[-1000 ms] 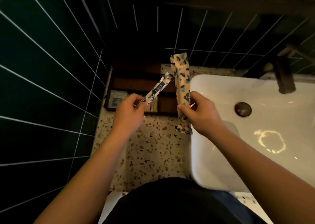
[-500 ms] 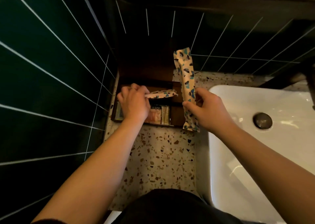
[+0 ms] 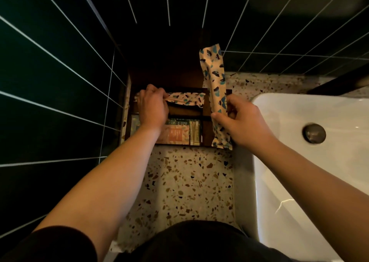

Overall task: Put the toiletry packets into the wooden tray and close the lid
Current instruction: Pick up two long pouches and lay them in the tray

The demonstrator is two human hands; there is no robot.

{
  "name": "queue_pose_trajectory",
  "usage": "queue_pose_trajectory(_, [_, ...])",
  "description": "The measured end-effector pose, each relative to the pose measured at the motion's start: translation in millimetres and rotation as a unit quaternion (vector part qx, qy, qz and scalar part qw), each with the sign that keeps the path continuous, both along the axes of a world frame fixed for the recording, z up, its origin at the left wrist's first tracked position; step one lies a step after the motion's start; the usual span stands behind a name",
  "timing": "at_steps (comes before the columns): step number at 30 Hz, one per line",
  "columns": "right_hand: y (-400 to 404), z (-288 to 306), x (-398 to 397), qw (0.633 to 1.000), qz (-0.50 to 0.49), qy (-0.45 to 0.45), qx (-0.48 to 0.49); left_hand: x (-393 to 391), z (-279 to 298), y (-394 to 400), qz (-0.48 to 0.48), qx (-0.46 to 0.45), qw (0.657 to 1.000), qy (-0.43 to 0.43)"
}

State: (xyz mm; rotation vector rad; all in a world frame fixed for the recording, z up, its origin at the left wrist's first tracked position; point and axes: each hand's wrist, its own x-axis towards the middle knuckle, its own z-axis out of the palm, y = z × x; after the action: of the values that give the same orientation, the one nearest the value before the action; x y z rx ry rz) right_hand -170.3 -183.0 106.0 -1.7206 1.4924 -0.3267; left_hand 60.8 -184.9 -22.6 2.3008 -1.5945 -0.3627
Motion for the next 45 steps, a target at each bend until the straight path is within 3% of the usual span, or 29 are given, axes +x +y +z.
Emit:
queue_pose_trajectory(4, [3.2, -2.9, 1.5, 1.000, -0.001, 0.003, 0.013, 0.1, -0.7, 1.0, 0.011, 0.013, 0.999, 0.037])
queue_pose_trajectory(10, [7.1, -4.1, -0.4, 1.000, -0.002, 0.009, 0.009, -17.0, 15.5, 17.3, -0.007, 0.032, 0.999, -0.011])
queue_pose_trajectory(16, [8.3, -1.8, 2.0, 1.000, 0.006, 0.013, -0.004, -33.1, 0.6, 32.8, -0.069, 0.160, 0.984, -0.037])
queue_pose_trajectory(25, [8.7, -4.2, 5.3, 1.000, 0.009, 0.017, 0.004, -33.5, 0.8, 28.4, -0.072, 0.201, 0.976, -0.033])
queue_pose_trajectory(29, [1.4, -1.5, 11.9, 0.999, 0.032, 0.031, 0.007, -25.3, 6.9, 34.1, -0.051, 0.136, 0.989, 0.014])
queue_pose_trajectory(33, [-15.9, -0.8, 25.5, 0.995, 0.076, 0.068, 0.021, -5.7, 13.0, 67.8, 0.080, 0.029, 0.996, 0.036])
queue_pose_trajectory(36, [-31.6, -6.3, 42.7, 0.987, 0.119, 0.108, 0.019, 2.1, 9.2, 90.5, 0.132, 0.044, 0.989, 0.048])
queue_pose_trajectory(45, [-79.0, -47.5, 103.1, 0.940, 0.247, 0.233, -0.016, 0.7, -4.1, 96.2, 0.142, 0.035, 0.988, 0.046])
